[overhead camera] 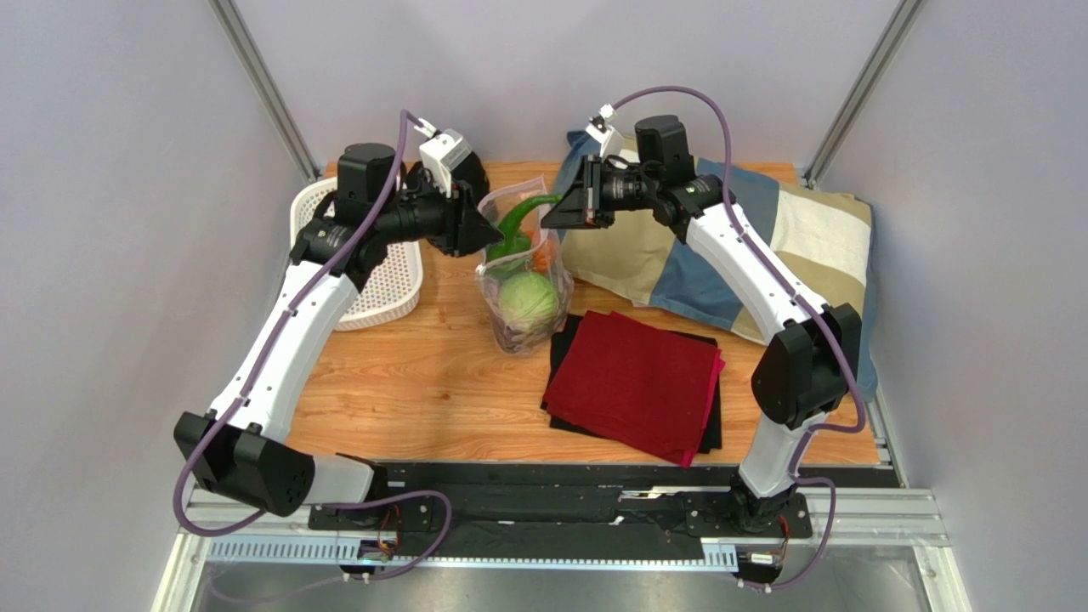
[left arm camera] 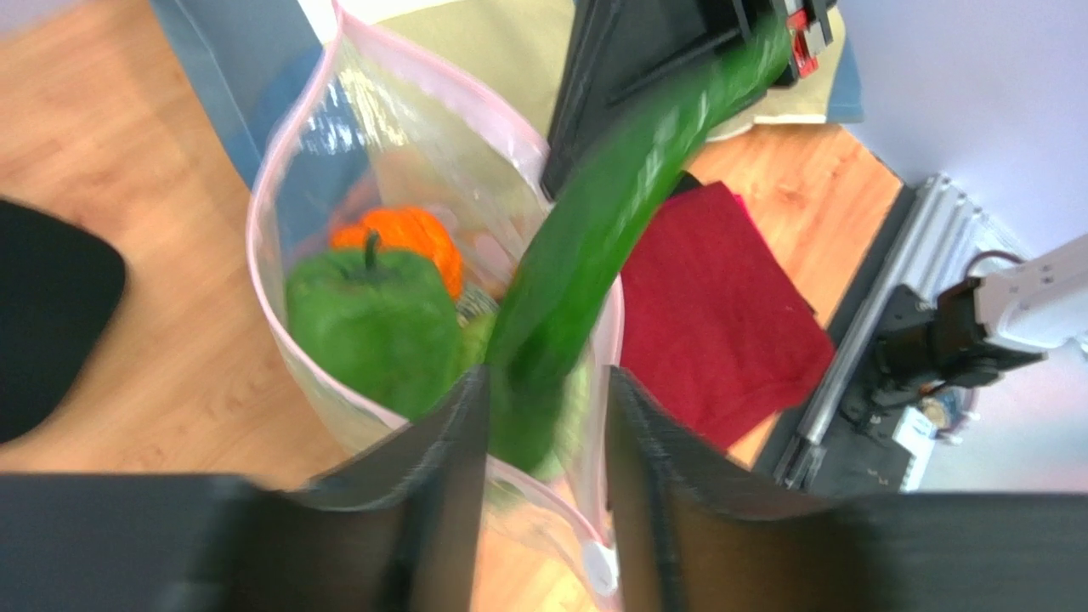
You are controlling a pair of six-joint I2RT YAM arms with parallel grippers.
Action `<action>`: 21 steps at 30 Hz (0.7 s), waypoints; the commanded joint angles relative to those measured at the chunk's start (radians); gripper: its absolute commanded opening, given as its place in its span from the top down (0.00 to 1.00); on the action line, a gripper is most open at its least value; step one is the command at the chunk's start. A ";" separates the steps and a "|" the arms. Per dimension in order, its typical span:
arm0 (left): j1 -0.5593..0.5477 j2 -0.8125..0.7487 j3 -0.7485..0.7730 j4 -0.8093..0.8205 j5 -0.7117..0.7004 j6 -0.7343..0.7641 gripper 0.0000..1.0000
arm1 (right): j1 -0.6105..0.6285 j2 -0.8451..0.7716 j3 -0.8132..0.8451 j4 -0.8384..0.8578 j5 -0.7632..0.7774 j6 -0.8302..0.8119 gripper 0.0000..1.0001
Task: Place the food in the zip-top bag and seal the zipper
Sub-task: Place the fake vegetable in the zipper food storage bag.
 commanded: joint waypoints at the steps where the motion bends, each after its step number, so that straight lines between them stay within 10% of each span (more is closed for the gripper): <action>1: 0.000 -0.041 0.016 -0.090 0.000 0.055 0.44 | 0.001 -0.048 0.034 0.057 0.000 0.006 1.00; 21: 0.074 0.070 0.160 -0.188 -0.189 0.034 0.36 | 0.007 -0.079 0.026 0.035 -0.006 -0.059 1.00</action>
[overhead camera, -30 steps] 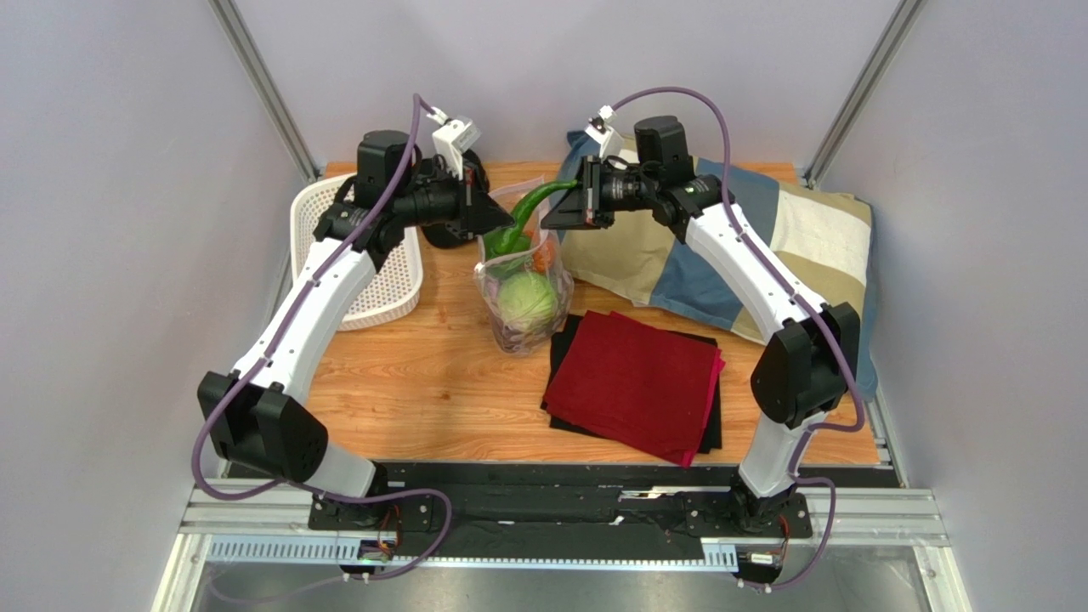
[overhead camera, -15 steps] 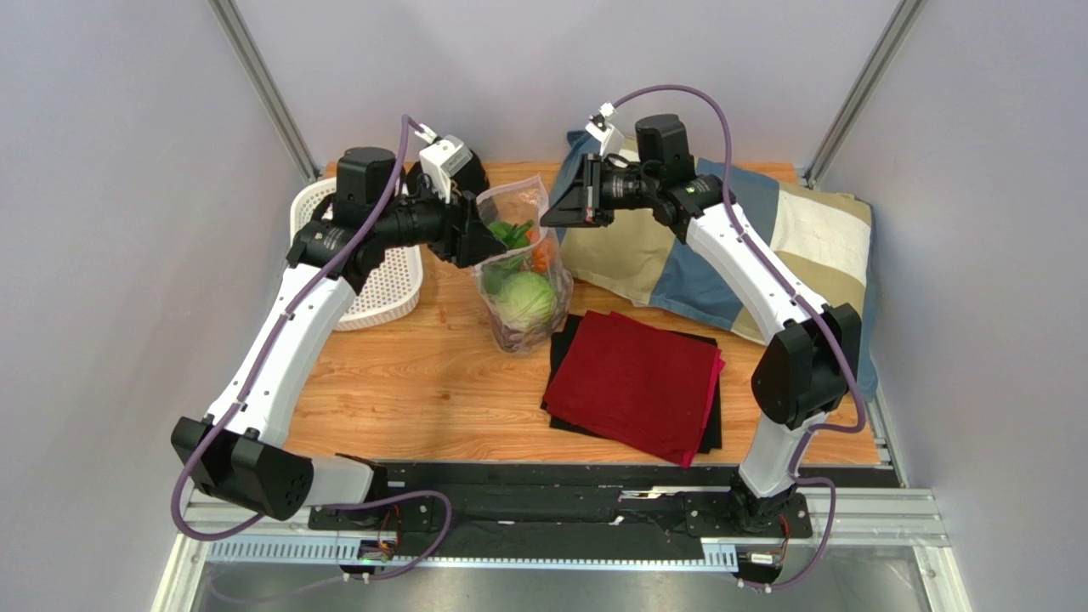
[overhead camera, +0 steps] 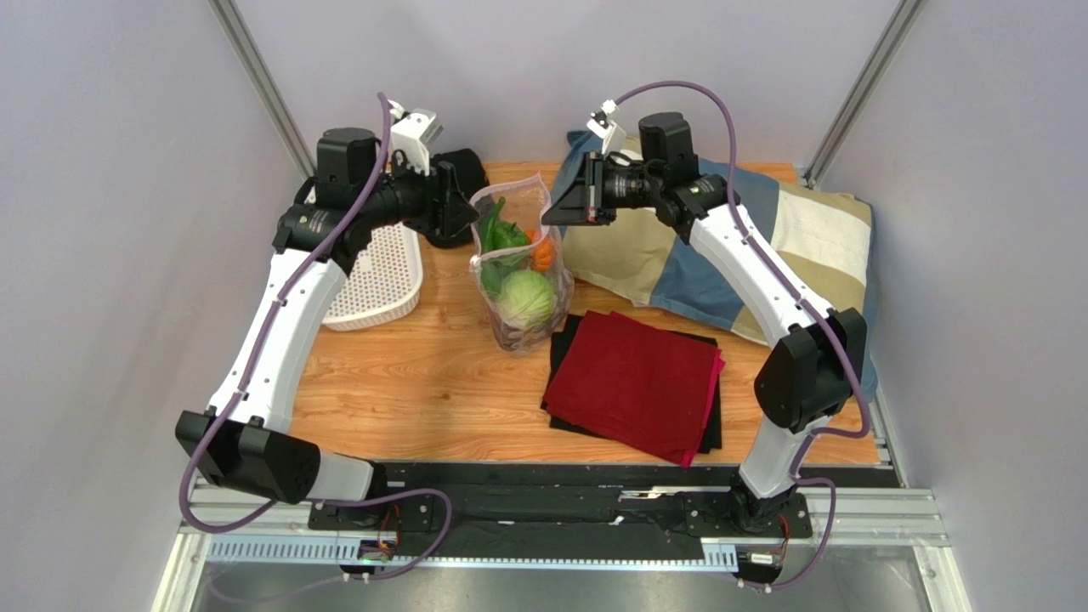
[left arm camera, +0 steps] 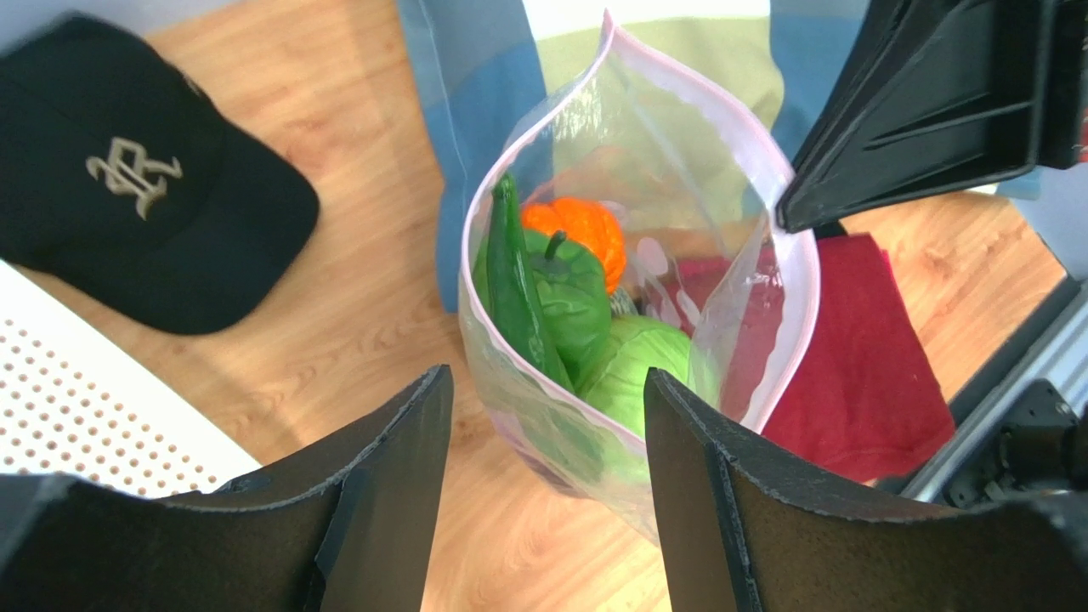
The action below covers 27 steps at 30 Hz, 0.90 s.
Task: Place the food in the zip-top bag and seal the zipper
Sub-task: Place the fake vegetable in the zipper food storage bag, then zip the zipper food storage bag at the center of the board.
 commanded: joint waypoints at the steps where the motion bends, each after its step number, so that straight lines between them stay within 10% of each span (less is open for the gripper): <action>1: -0.001 0.059 0.068 -0.104 0.021 0.011 0.36 | 0.007 -0.060 0.026 0.021 -0.008 -0.034 1.00; 5: -0.003 0.128 0.096 -0.152 0.123 -0.030 0.46 | 0.020 -0.069 0.000 0.041 -0.009 -0.035 1.00; 10: -0.010 0.147 0.132 -0.157 0.231 -0.036 1.00 | 0.040 -0.075 -0.023 0.071 -0.002 -0.016 1.00; 19: -0.013 0.260 0.341 -0.256 0.397 0.129 1.00 | 0.112 -0.032 -0.041 0.232 0.101 0.142 1.00; 20: -0.007 0.262 0.371 -0.305 0.382 0.152 0.96 | 0.109 -0.028 -0.031 0.232 0.109 0.148 1.00; 25: 0.163 0.008 0.029 0.057 0.467 -0.095 0.01 | 0.096 -0.044 -0.055 0.222 0.141 0.137 1.00; 27: 0.255 -0.103 -0.214 0.315 0.490 -0.141 0.01 | 0.089 -0.051 -0.081 0.220 0.147 0.140 1.00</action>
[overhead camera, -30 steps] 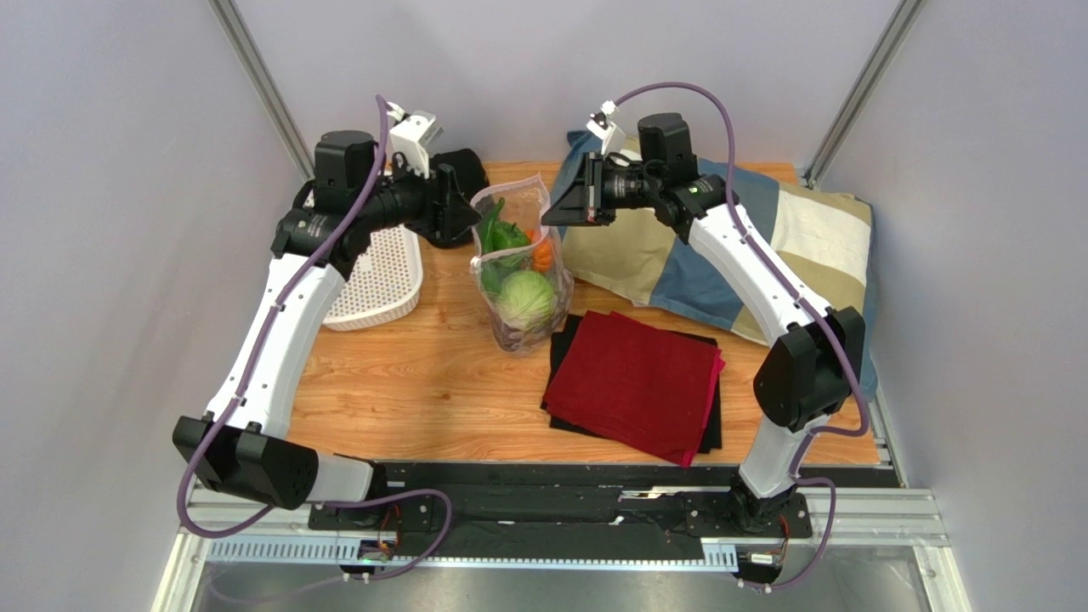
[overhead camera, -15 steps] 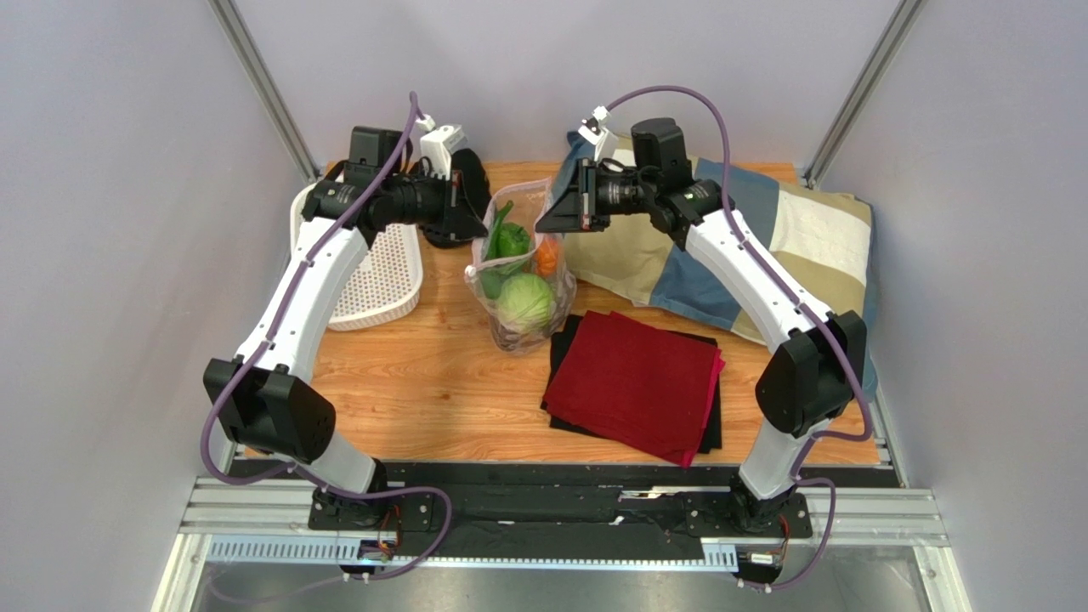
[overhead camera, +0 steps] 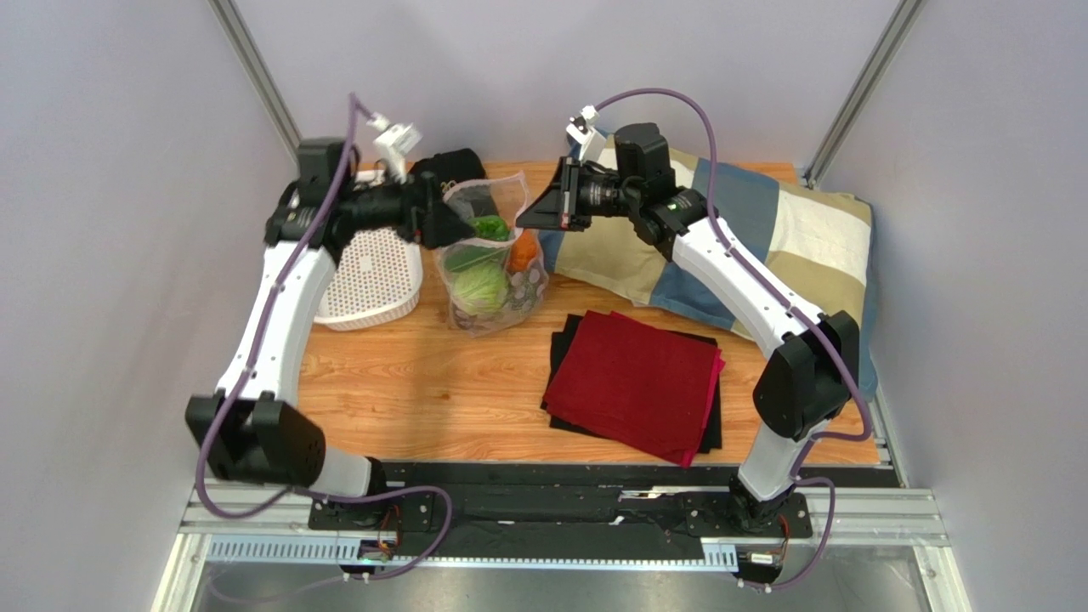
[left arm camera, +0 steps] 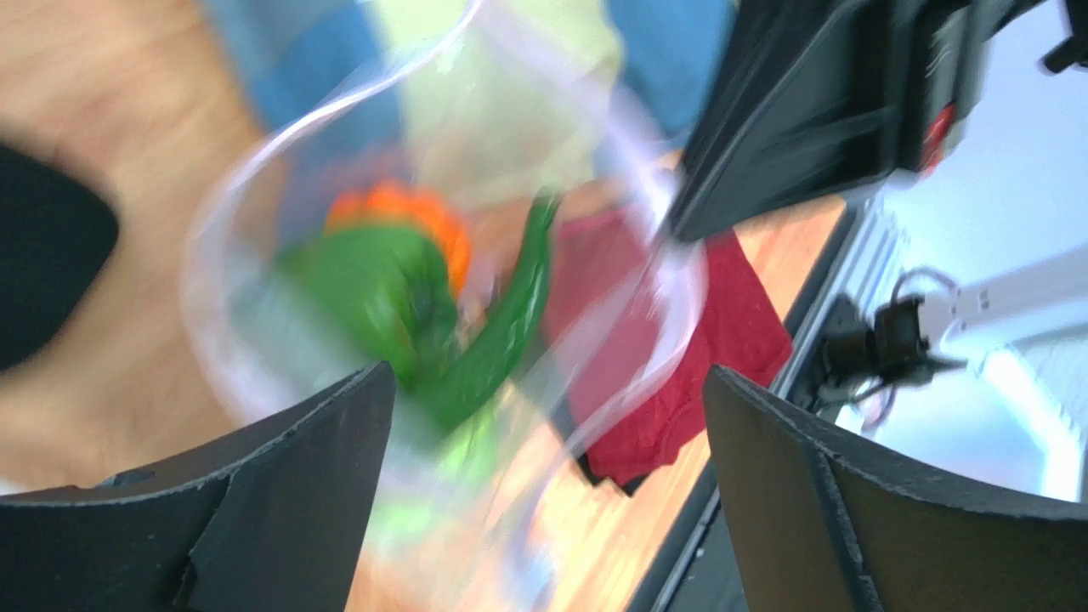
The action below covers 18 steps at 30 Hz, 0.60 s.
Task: Place the food in the zip-top bag and seal the zipper
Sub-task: Zip the zipper food storage bag at the center of the board.
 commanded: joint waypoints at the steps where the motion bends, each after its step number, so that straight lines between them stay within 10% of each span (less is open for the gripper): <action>1: 0.169 -0.321 -0.333 0.407 0.084 -0.118 0.01 | -0.015 -0.031 -0.026 0.061 0.039 0.024 1.00; 10: 0.301 -0.624 -0.633 0.341 0.212 0.212 0.01 | -0.014 -0.031 -0.025 0.055 0.029 0.021 1.00; 18: 0.279 -0.583 -0.780 0.639 0.182 0.201 0.17 | -0.008 -0.031 -0.022 0.055 -0.010 -0.005 1.00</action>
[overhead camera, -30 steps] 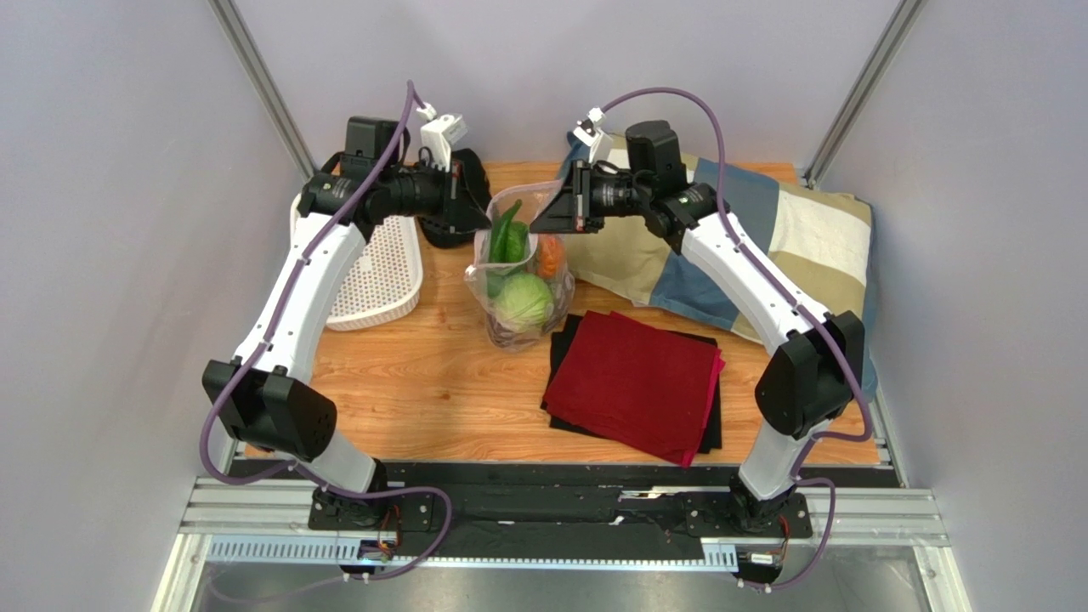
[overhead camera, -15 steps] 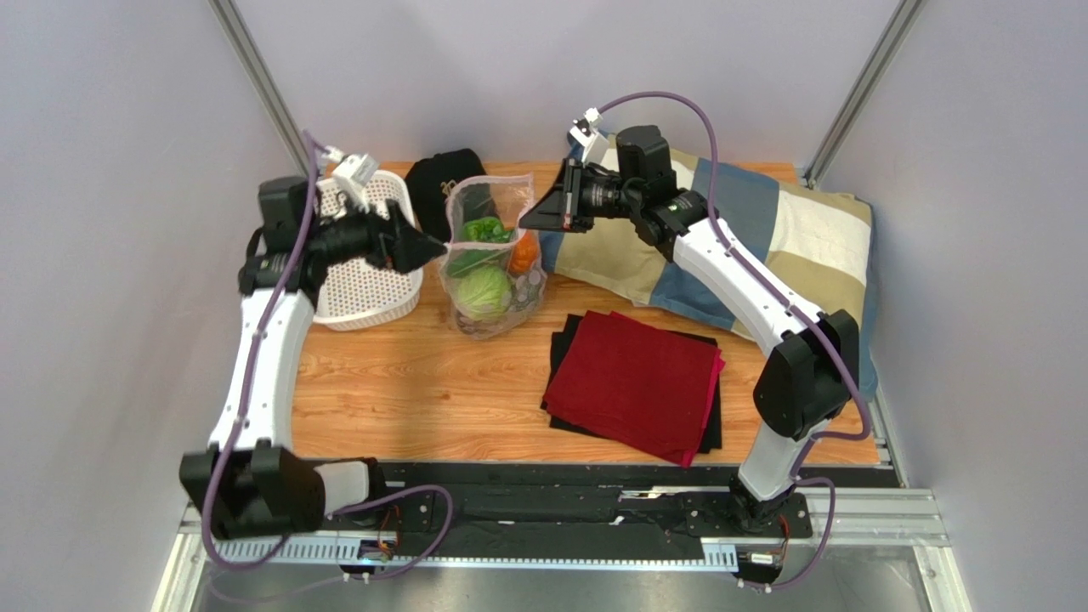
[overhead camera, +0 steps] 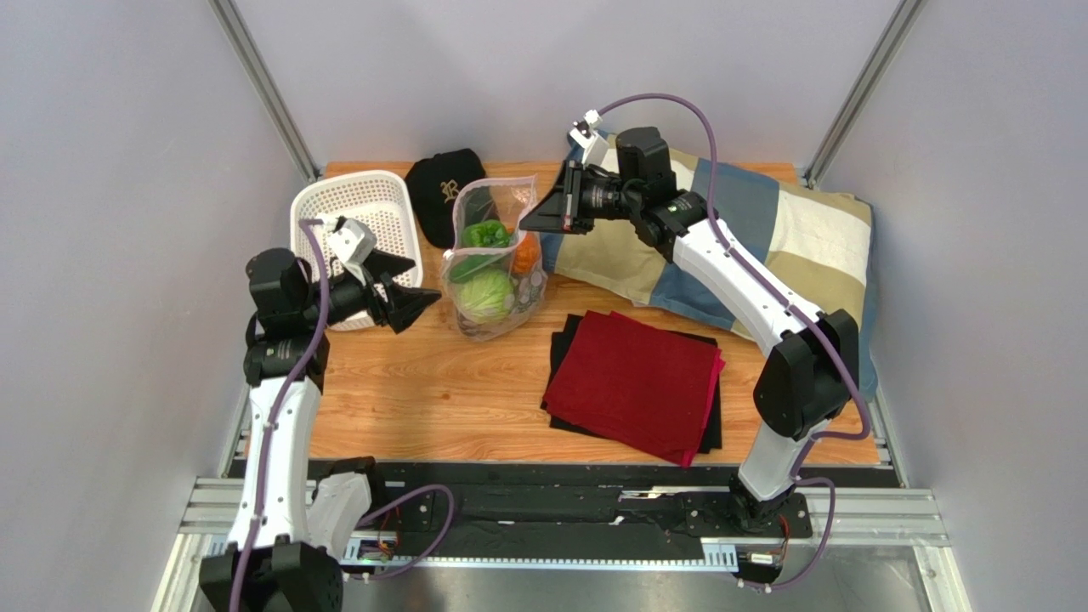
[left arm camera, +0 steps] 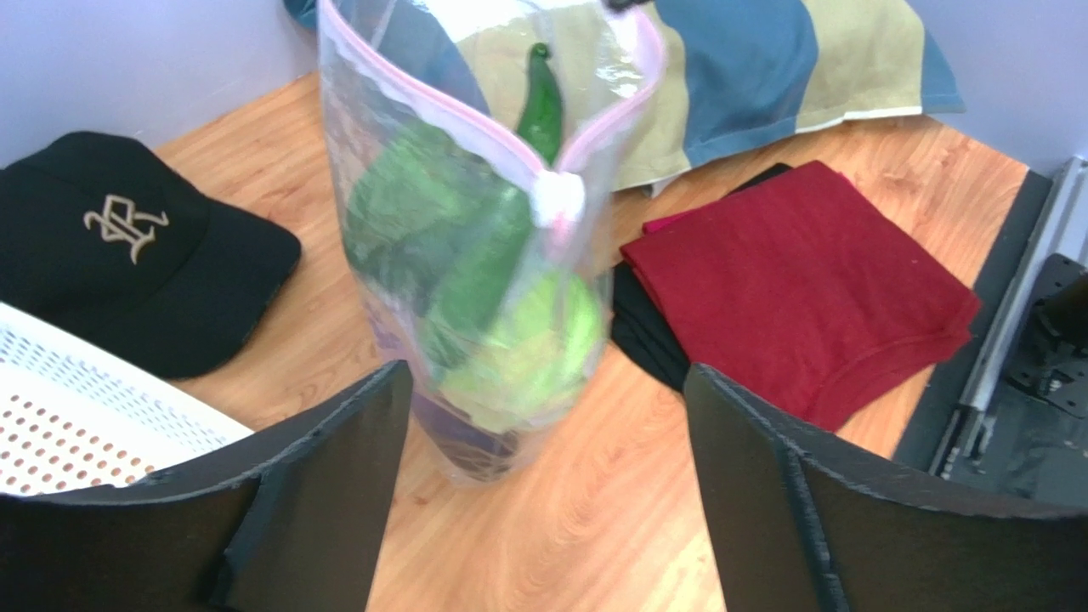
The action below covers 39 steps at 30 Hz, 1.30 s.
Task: Place the food in the zip-top bag and seal the zipper
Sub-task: Zip the zipper food storage bag at the center of the board.
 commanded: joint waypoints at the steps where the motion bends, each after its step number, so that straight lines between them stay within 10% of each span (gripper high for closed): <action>1: -0.010 0.106 0.024 0.163 0.030 0.083 0.19 | 0.008 -0.032 0.015 0.032 -0.027 -0.033 1.00; 8: -0.088 0.153 -0.010 0.200 0.070 0.291 0.27 | 0.009 -0.032 0.017 0.023 -0.035 -0.056 1.00; 16: -0.154 0.201 -0.038 0.380 0.018 0.196 0.29 | 0.009 -0.040 0.011 0.026 -0.047 -0.064 1.00; 21: -0.168 0.233 -0.019 0.434 -0.010 0.123 0.63 | 0.009 -0.046 0.015 0.008 -0.066 -0.107 1.00; 22: -0.168 0.235 -0.001 0.393 -0.003 0.130 0.86 | 0.006 -0.046 0.018 0.001 -0.066 -0.113 1.00; 24: -0.168 0.224 0.008 0.334 0.003 0.144 1.00 | -0.003 -0.046 0.023 -0.002 -0.087 -0.113 1.00; 32: -0.170 0.160 0.041 0.184 0.073 0.281 1.00 | -0.049 -0.046 0.182 -0.116 -0.162 -0.461 0.33; 39: -0.197 0.157 0.080 0.079 0.079 0.377 1.00 | 0.071 -0.062 0.268 -0.247 -0.185 -0.984 0.26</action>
